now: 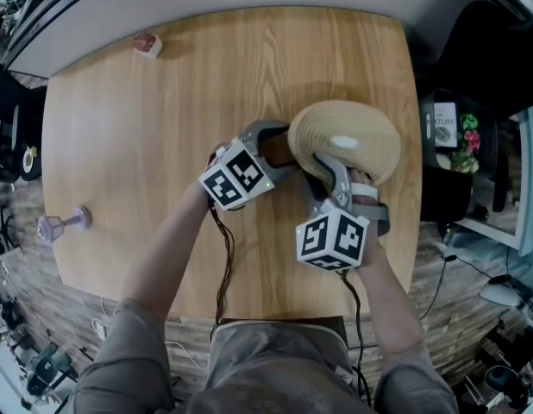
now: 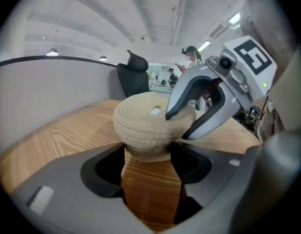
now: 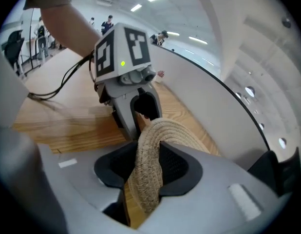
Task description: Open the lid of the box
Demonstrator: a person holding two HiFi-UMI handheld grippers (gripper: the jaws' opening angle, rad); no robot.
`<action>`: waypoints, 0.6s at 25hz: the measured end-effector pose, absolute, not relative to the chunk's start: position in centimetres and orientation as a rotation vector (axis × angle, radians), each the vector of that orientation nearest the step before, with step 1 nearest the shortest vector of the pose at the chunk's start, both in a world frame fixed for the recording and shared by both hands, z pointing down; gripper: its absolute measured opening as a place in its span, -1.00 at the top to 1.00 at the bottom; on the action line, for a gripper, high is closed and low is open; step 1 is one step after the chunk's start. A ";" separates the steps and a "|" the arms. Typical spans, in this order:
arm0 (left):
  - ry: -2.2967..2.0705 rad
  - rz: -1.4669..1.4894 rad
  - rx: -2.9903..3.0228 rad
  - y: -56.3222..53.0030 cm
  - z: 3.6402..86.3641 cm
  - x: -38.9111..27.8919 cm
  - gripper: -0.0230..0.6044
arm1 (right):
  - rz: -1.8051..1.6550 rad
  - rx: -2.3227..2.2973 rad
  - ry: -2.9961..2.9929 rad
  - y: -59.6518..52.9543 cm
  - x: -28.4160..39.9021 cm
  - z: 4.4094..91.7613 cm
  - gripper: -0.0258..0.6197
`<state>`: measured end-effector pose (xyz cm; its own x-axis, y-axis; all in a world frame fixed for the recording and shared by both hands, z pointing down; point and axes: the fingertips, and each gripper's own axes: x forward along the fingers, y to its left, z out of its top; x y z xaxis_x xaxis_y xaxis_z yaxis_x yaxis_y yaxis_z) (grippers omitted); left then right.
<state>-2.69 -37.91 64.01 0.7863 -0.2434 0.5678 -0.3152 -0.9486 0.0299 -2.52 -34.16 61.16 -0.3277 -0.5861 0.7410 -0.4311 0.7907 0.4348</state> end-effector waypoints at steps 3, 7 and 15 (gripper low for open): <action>-0.449 0.882 2.858 -37.9 64.0 -2.7 -0.01 | -0.146 0.814 -2.092 -34.3 -2.5 59.5 0.54; -0.447 0.898 2.852 -38.0 64.0 -2.7 -0.01 | -0.089 0.925 -2.253 -35.0 -1.8 55.8 0.57; -0.471 0.916 2.839 -38.0 64.1 -2.7 -0.01 | 0.103 1.334 -2.629 -36.2 5.1 47.3 0.61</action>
<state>-2.75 -37.97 64.06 0.7681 -0.2551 0.5873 -0.3287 -0.9442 0.0198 5.14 -36.21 47.30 -0.5763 -0.7920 0.2014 -0.8053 0.5923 0.0249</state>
